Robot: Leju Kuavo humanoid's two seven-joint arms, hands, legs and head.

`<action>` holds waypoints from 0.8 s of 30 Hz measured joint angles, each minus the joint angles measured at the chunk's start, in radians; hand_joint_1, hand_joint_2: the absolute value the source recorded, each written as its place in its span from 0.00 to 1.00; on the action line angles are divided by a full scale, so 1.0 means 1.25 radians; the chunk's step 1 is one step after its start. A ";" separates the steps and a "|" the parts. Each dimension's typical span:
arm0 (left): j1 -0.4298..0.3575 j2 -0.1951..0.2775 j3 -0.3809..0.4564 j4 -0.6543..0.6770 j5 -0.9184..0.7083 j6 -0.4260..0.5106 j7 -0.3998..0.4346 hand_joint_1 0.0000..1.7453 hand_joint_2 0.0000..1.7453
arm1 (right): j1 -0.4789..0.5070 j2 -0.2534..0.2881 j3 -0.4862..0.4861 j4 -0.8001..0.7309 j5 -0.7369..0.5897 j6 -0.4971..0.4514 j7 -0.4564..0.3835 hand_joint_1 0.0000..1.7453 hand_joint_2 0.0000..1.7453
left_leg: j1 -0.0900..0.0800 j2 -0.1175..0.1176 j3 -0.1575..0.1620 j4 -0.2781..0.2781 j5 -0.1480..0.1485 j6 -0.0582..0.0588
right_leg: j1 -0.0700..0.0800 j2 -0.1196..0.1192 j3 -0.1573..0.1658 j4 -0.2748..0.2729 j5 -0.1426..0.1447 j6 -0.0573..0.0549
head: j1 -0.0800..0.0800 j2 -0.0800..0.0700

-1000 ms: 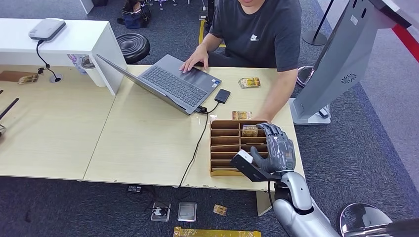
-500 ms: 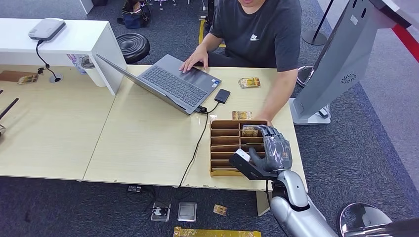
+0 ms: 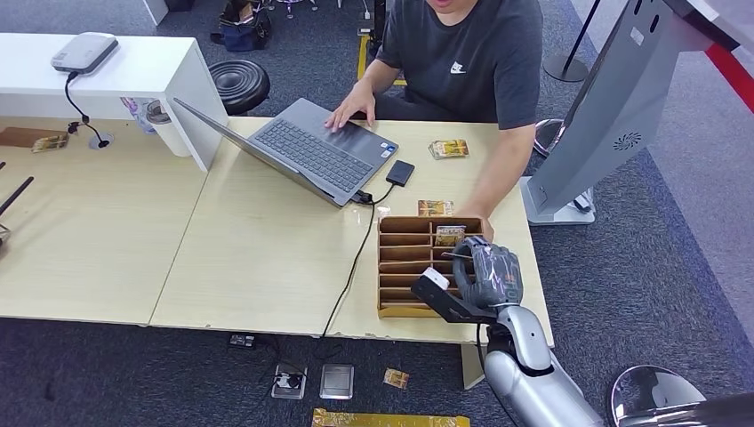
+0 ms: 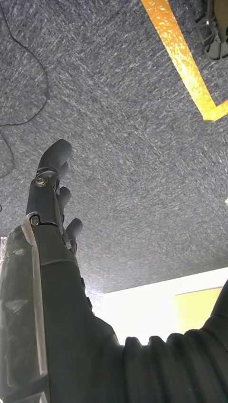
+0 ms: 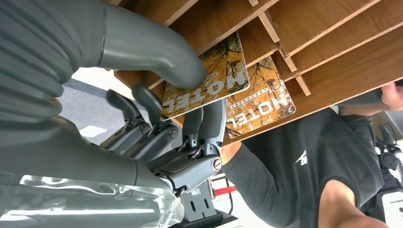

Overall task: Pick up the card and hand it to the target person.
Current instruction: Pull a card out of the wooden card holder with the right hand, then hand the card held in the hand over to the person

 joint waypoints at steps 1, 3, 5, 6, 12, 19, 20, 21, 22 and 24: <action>0.000 0.000 0.000 0.000 0.000 0.000 0.000 0.00 1.00 | -0.001 0.001 0.000 0.002 -0.001 -0.002 0.000 1.00 1.00 | 0.000 0.000 0.000 0.000 0.000 0.000 | 0.000 0.000 0.000 0.000 0.000 0.000 | 0.000 0.000; 0.000 0.000 0.000 0.000 0.000 0.000 0.000 0.00 1.00 | -0.003 0.001 0.001 0.005 -0.002 -0.004 -0.001 0.99 1.00 | 0.000 0.000 0.000 0.000 0.000 0.000 | 0.000 0.000 0.000 0.000 0.000 0.000 | 0.000 0.000; 0.000 0.000 0.000 0.000 -0.001 0.000 0.000 0.00 1.00 | -0.005 0.002 0.002 0.007 -0.002 -0.006 -0.002 0.99 1.00 | 0.000 0.000 0.000 0.000 0.000 0.000 | 0.000 0.000 0.000 0.000 0.000 0.000 | 0.000 0.000; 0.000 0.000 0.000 0.000 -0.001 0.000 0.000 0.00 1.00 | -0.005 0.002 0.002 0.007 -0.002 -0.006 -0.002 0.99 1.00 | 0.000 0.000 0.000 0.000 0.000 0.000 | 0.000 0.000 0.000 0.000 0.000 0.000 | 0.000 0.000; 0.000 0.000 0.000 0.000 -0.001 0.000 0.000 0.00 1.00 | -0.006 0.005 0.003 0.004 -0.002 -0.014 -0.002 1.00 1.00 | 0.000 0.000 0.000 0.000 0.000 0.000 | 0.000 0.000 0.000 0.000 0.000 0.000 | 0.000 0.000; 0.000 0.000 0.000 0.000 -0.001 0.006 -0.004 0.00 1.00 | -0.009 0.005 0.004 -0.107 0.013 -0.031 0.012 1.00 1.00 | 0.000 0.000 0.000 0.000 0.000 0.000 | 0.000 0.000 0.000 0.000 0.000 0.000 | 0.000 0.000; 0.000 0.000 0.000 0.000 -0.001 0.006 -0.006 0.00 1.00 | -0.013 0.005 0.004 -0.132 0.014 -0.029 0.014 1.00 1.00 | 0.000 0.000 0.000 0.000 0.000 0.000 | 0.000 0.000 0.000 0.000 0.000 0.000 | 0.000 0.000; 0.000 0.000 0.000 0.000 -0.002 0.007 -0.007 0.00 1.00 | -0.019 0.006 0.005 -0.154 0.015 -0.027 0.016 1.00 1.00 | 0.000 0.000 0.000 0.000 0.000 0.000 | 0.000 0.000 0.000 0.000 0.000 0.000 | -0.001 0.000; 0.000 0.000 0.000 0.000 -0.003 0.007 -0.008 0.00 1.00 | -0.026 0.007 0.005 -0.173 0.014 -0.025 0.016 1.00 1.00 | 0.000 0.000 0.000 0.000 0.000 0.000 | 0.000 0.000 0.000 0.000 0.000 0.000 | -0.001 0.000; 0.000 0.000 0.000 0.000 -0.005 0.007 -0.011 0.00 1.00 | -0.041 0.010 0.008 -0.207 0.010 -0.021 0.014 1.00 1.00 | 0.000 0.000 0.000 0.000 0.000 0.000 | 0.000 0.000 0.000 0.000 0.000 0.000 | 0.000 0.000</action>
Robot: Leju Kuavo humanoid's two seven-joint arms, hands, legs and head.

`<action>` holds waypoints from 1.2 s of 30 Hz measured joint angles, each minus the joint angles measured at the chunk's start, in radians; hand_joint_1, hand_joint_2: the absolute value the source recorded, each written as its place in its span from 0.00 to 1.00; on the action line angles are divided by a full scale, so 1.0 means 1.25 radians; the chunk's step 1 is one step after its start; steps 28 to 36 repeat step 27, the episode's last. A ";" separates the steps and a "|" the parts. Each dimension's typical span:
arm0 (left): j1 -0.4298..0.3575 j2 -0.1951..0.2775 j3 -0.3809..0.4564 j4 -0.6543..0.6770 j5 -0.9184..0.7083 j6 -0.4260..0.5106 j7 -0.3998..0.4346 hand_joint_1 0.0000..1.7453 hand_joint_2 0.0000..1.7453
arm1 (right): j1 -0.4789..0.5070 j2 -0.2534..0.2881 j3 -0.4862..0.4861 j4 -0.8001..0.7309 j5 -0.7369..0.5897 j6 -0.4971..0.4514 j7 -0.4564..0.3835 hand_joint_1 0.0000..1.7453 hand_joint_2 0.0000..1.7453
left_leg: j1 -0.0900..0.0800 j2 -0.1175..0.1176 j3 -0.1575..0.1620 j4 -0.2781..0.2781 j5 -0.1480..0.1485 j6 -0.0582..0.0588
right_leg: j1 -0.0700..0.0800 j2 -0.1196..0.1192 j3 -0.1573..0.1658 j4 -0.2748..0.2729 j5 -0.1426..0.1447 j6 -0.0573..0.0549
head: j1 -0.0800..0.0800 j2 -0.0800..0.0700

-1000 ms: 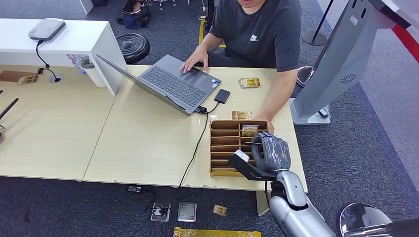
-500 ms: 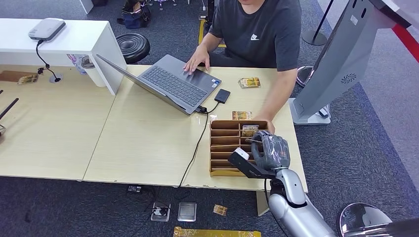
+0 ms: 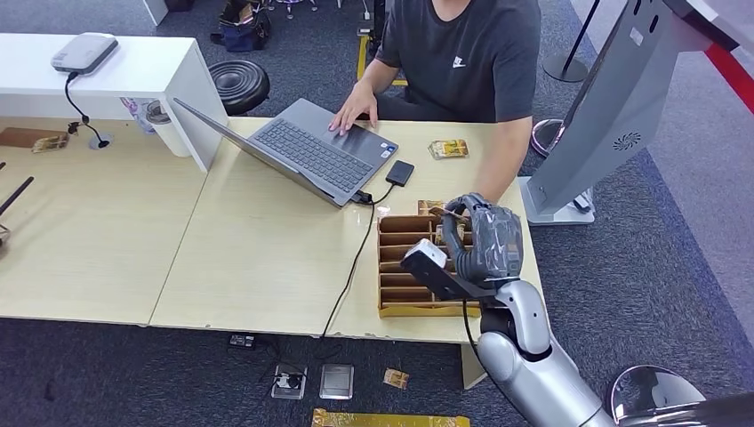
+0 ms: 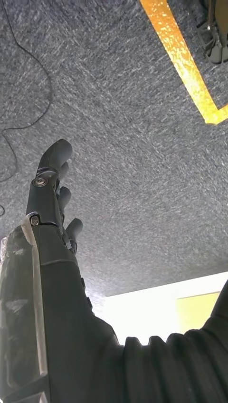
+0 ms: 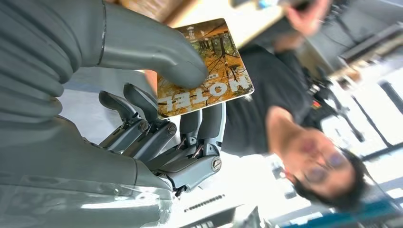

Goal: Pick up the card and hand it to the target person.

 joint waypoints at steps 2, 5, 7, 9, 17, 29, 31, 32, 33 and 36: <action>0.000 0.000 0.000 0.000 -0.001 0.000 -0.003 0.00 1.00 | -0.017 0.004 0.005 -0.027 -0.008 0.001 -0.005 1.00 1.00 | 0.000 0.000 0.000 0.000 0.000 0.000 | 0.000 0.000 0.000 0.000 0.000 0.000 | 0.000 0.000; -0.001 0.000 0.000 0.000 -0.004 0.000 -0.005 0.00 1.00 | -0.041 0.012 0.012 -0.041 -0.028 0.006 -0.017 1.00 1.00 | 0.000 0.000 0.000 0.000 0.000 0.000 | 0.000 0.000 0.000 0.000 0.000 0.000 | 0.000 0.000; -0.001 0.000 0.000 0.000 -0.010 -0.001 -0.008 0.00 1.00 | -0.059 0.019 0.018 -0.038 -0.047 0.014 -0.032 1.00 1.00 | 0.000 0.000 0.000 0.000 0.000 0.000 | 0.000 0.000 0.000 0.000 0.000 0.000 | 0.001 0.000; -0.002 0.000 0.000 0.000 -0.015 -0.001 -0.011 0.00 1.00 | -0.083 0.029 0.029 -0.023 -0.066 0.019 -0.053 1.00 1.00 | 0.000 0.000 0.000 0.000 0.000 0.000 | 0.000 0.000 0.000 0.000 0.000 0.000 | 0.000 0.000; -0.006 0.000 -0.003 0.000 -0.024 -0.001 -0.020 0.00 1.00 | -0.193 0.099 0.065 0.210 -0.127 0.019 -0.146 1.00 1.00 | 0.000 -0.001 -0.001 0.000 0.000 0.000 | 0.000 -0.001 0.000 0.000 0.000 0.000 | -0.001 0.000; -0.007 0.000 -0.011 0.000 -0.027 -0.005 -0.018 0.00 1.00 | -0.253 0.144 0.080 0.419 -0.124 0.005 -0.148 0.46 1.00 | 0.000 -0.001 -0.001 0.000 0.000 0.000 | 0.000 -0.001 -0.001 0.000 0.000 0.000 | 0.001 0.000; -0.007 0.000 -0.011 0.000 -0.027 -0.005 -0.018 0.00 1.00 | -0.253 0.144 0.080 0.419 -0.124 0.005 -0.148 0.46 1.00 | 0.000 -0.001 -0.001 0.000 0.000 0.000 | 0.000 -0.001 -0.001 0.000 0.000 0.000 | 0.001 0.000; -0.007 0.000 -0.011 0.000 -0.027 -0.005 -0.018 0.00 1.00 | -0.253 0.144 0.080 0.419 -0.124 0.005 -0.148 0.46 1.00 | 0.000 -0.001 -0.001 0.000 0.000 0.000 | 0.000 -0.001 -0.001 0.000 0.000 0.000 | 0.001 0.000; -0.007 0.000 -0.011 0.000 -0.027 -0.005 -0.018 0.00 1.00 | -0.253 0.144 0.080 0.419 -0.124 0.005 -0.148 0.46 1.00 | 0.000 -0.001 -0.001 0.000 0.000 0.000 | 0.000 -0.001 -0.001 0.000 0.000 0.000 | 0.001 0.000; -0.007 0.000 -0.011 0.000 -0.027 -0.005 -0.018 0.00 1.00 | -0.253 0.144 0.080 0.419 -0.124 0.005 -0.148 0.46 1.00 | 0.000 -0.001 -0.001 0.000 0.000 0.000 | 0.000 -0.001 -0.001 0.000 0.000 0.000 | 0.001 0.000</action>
